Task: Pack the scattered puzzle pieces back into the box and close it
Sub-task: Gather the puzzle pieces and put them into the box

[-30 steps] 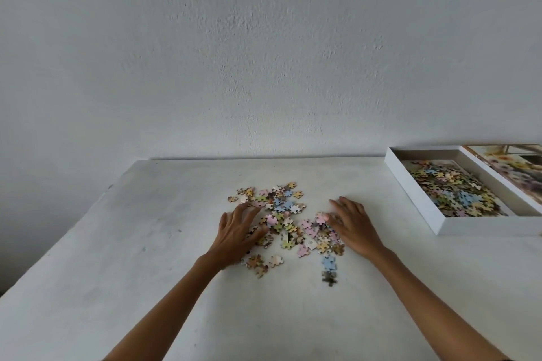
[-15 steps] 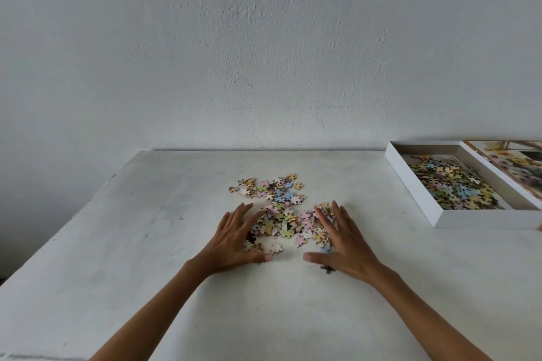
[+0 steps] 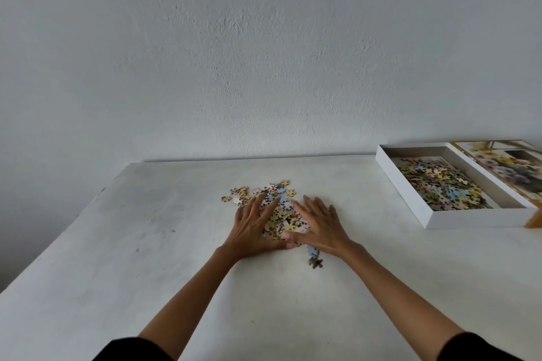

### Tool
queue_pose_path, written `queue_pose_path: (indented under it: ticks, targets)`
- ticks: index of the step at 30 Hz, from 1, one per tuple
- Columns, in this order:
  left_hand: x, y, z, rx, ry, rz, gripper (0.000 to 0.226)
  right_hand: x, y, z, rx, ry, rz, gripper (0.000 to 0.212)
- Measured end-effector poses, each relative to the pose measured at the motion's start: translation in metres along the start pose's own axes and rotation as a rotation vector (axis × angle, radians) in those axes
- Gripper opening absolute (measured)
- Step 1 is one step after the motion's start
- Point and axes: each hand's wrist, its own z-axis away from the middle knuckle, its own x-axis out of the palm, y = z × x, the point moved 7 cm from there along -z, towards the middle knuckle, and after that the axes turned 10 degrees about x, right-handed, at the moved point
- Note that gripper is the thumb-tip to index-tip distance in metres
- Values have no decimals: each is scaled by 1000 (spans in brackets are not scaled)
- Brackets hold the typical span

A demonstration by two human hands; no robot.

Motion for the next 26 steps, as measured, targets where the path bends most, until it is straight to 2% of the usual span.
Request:
queue_pose_path:
  ticks: [3, 6, 9, 12, 14, 18, 21, 26]
  targets:
    - [-2, 3, -2, 29, -10, -62, 113, -1, 2, 0, -37, 47, 69, 121]
    - [-9, 3, 1, 33, 34, -42, 101, -7, 3, 3, -67, 147, 118, 110]
    - [-17, -1, 3, 52, 95, -45, 85, -12, 1, 6, -77, 191, 101, 86]
    - [-25, -1, 8, 106, 210, -9, 51, -18, -4, 11, -148, 309, 14, 46]
    - [-27, 2, 9, 155, 242, -7, 40, -21, -5, 14, -181, 346, -24, 29]
    - [-33, 11, 11, 224, 282, 35, 29, -26, -7, 17, -196, 411, -68, 17]
    - [-36, 13, 11, 250, 298, 94, 25, -33, -4, 16, -166, 414, -243, 20]
    - [-45, 29, 0, 336, 292, 192, 41, -61, -1, 16, -164, 459, -500, 22]
